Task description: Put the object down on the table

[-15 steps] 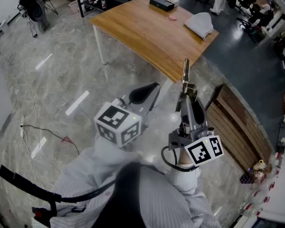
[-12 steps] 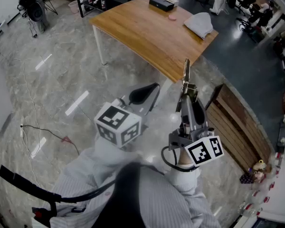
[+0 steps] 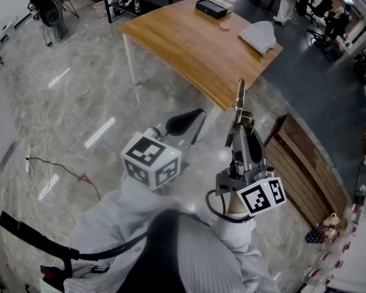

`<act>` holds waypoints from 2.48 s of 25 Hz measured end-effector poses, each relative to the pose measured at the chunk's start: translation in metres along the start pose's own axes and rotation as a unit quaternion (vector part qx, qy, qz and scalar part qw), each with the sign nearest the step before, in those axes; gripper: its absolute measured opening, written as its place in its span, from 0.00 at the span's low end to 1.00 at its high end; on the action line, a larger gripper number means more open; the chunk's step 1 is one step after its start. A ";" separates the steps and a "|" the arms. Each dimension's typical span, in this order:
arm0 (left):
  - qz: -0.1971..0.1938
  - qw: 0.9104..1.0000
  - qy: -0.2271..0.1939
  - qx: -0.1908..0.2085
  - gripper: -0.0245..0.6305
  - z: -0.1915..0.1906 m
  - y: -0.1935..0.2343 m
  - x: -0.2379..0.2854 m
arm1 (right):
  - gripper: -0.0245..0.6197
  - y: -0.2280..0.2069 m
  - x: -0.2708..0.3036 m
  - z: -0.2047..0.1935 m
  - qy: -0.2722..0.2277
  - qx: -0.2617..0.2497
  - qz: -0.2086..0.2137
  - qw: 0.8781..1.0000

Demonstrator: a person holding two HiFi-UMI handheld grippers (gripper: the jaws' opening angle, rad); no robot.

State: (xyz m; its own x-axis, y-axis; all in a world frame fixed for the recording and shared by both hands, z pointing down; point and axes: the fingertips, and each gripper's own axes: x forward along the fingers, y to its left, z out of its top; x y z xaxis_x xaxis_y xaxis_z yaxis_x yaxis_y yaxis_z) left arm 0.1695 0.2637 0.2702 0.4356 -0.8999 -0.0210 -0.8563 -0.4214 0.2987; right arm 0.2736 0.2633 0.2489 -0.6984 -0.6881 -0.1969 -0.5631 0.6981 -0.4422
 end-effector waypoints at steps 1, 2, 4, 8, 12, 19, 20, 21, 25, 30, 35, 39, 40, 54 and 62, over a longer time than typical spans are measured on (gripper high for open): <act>0.002 1.000 0.000 -0.001 0.04 0.000 0.000 0.001 | 0.20 -0.002 0.000 0.001 0.000 0.002 0.002 1.000; 0.005 1.000 0.000 -0.001 0.04 -0.001 -0.001 0.001 | 0.20 -0.003 -0.001 0.001 0.000 0.005 0.003 1.000; 0.011 1.000 0.000 -0.002 0.04 -0.001 0.000 0.002 | 0.19 -0.007 -0.001 0.002 -0.001 0.012 0.006 1.000; 0.024 1.000 0.001 -0.004 0.04 -0.003 0.006 0.004 | 0.19 -0.016 0.002 0.002 -0.004 0.024 0.010 1.000; 0.036 0.999 0.003 -0.011 0.04 -0.003 0.019 0.007 | 0.19 -0.025 0.010 0.000 0.002 0.029 0.010 1.000; 0.036 0.999 0.006 -0.020 0.04 0.004 0.081 0.036 | 0.19 -0.049 0.068 -0.016 0.008 0.033 -0.004 0.999; 0.033 0.999 0.008 -0.020 0.04 0.006 0.095 0.043 | 0.19 -0.053 0.082 -0.020 0.007 0.036 -0.007 0.999; 0.029 0.999 0.009 -0.018 0.04 0.008 0.110 0.050 | 0.19 -0.058 0.097 -0.024 0.005 0.040 -0.011 0.999; 0.005 1.000 0.018 -0.013 0.04 0.024 0.175 0.078 | 0.19 -0.069 0.163 -0.036 -0.008 0.029 -0.030 0.999; -0.027 0.999 0.040 -0.013 0.04 0.047 0.254 0.109 | 0.19 -0.078 0.237 -0.048 -0.033 0.031 -0.068 0.997; -0.046 0.996 0.066 -0.030 0.04 0.050 0.314 0.138 | 0.19 -0.088 0.295 -0.063 -0.027 0.030 -0.105 0.994; -0.060 0.994 0.086 -0.044 0.04 0.035 0.352 0.179 | 0.19 -0.120 0.333 -0.081 -0.008 0.040 -0.125 0.991; -0.063 0.993 0.091 -0.048 0.04 0.029 0.361 0.192 | 0.19 -0.132 0.342 -0.087 -0.004 0.045 -0.128 0.991; -0.113 0.981 0.158 -0.029 0.04 0.023 0.458 0.403 | 0.19 -0.294 0.490 -0.090 0.026 0.060 -0.170 0.983; -0.145 0.964 0.220 -0.040 0.04 -0.014 0.489 0.479 | 0.19 -0.373 0.521 -0.116 0.075 0.053 -0.245 0.965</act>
State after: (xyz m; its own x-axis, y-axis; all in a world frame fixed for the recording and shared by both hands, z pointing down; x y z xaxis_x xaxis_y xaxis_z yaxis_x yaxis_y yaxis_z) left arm -0.0367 -0.3717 0.4198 0.7441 -0.6029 0.2876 -0.6643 -0.6227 0.4134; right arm 0.0691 -0.3329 0.4126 -0.4197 -0.8886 0.1851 -0.8002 0.2659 -0.5376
